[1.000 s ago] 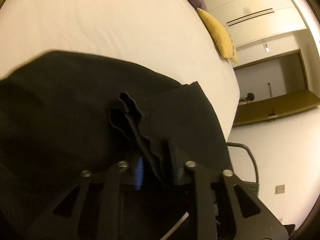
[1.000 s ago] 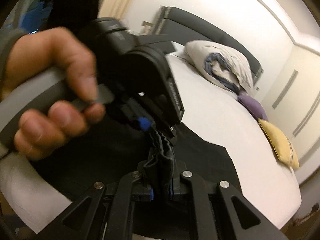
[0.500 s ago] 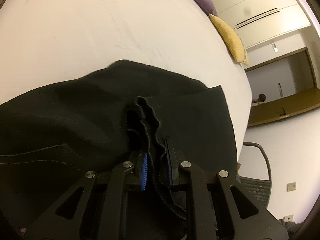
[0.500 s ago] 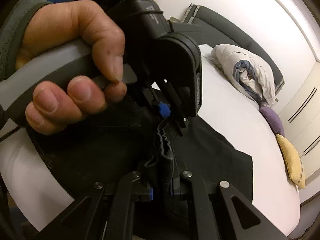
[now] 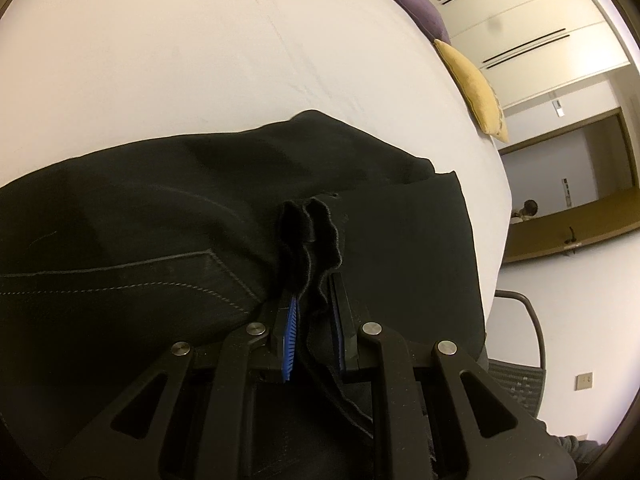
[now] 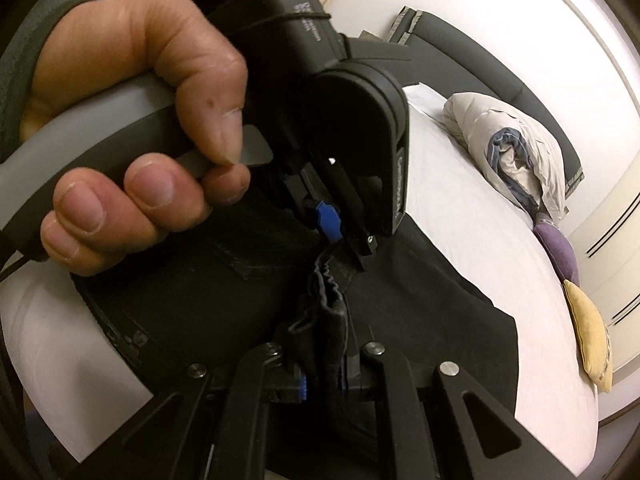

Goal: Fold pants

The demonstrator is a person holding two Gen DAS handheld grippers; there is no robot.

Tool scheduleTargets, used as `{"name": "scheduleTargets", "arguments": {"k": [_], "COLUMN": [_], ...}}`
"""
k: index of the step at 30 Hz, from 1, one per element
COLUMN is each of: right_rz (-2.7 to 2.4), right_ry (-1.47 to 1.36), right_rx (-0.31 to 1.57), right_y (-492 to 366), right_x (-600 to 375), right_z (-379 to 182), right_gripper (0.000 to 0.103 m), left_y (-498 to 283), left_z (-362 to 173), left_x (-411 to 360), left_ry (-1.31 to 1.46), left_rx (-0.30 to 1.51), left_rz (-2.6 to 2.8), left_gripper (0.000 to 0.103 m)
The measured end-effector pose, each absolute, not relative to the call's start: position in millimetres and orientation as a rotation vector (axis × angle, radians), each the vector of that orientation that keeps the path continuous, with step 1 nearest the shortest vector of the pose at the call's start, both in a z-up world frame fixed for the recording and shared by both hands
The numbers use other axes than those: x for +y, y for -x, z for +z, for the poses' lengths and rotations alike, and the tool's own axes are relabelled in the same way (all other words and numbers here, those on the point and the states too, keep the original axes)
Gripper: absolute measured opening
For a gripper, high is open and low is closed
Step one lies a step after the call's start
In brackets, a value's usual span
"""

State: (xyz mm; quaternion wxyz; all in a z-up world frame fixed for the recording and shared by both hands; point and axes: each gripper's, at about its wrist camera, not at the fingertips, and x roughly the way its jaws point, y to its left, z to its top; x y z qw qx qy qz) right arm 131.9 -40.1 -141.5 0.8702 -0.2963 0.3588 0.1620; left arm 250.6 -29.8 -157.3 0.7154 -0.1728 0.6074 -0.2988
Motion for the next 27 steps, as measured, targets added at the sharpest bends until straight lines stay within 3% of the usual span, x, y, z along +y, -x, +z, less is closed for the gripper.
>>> {"name": "scheduleTargets", "arguments": {"k": [6, 8, 10, 12, 15, 18, 20, 27], "right_rz": [0.354, 0.365, 0.409, 0.490, 0.592, 0.622, 0.644, 0.743], "right_ry": [0.573, 0.572, 0.497, 0.363, 0.099, -0.192, -0.381, -0.713], "right_rx": [0.796, 0.802, 0.836, 0.859, 0.895, 0.933, 0.920, 1.045], "right_y": [-124, -122, -127, -126, -137, -175, -206, -297], "right_x": [-40, -45, -65, -89, -155, -234, -290, -359], "right_z": [-161, -155, -141, -124, -94, -82, -81, -141], "right_gripper": [0.017, 0.028, 0.065, 0.075, 0.075, 0.063, 0.060, 0.060], "left_y": [-247, -243, -238, -231, -220, -208, -197, -166], "left_z": [-164, -159, -148, -134, -114, -98, -94, -151], "left_x": [-37, -39, -37, -31, -31, -56, -86, -128], "left_ry": [0.398, 0.375, 0.313, 0.248, 0.194, 0.170, 0.179, 0.172], "left_rx": [1.351, 1.353, 1.329, 1.285, 1.217, 1.160, 1.136, 1.233], "left_rz": [-0.626, -0.602, -0.541, -0.479, -0.424, -0.488, -0.575, -0.630], "left_gripper": [0.014, 0.015, 0.016, 0.016, 0.015, 0.015, 0.015, 0.015]}}
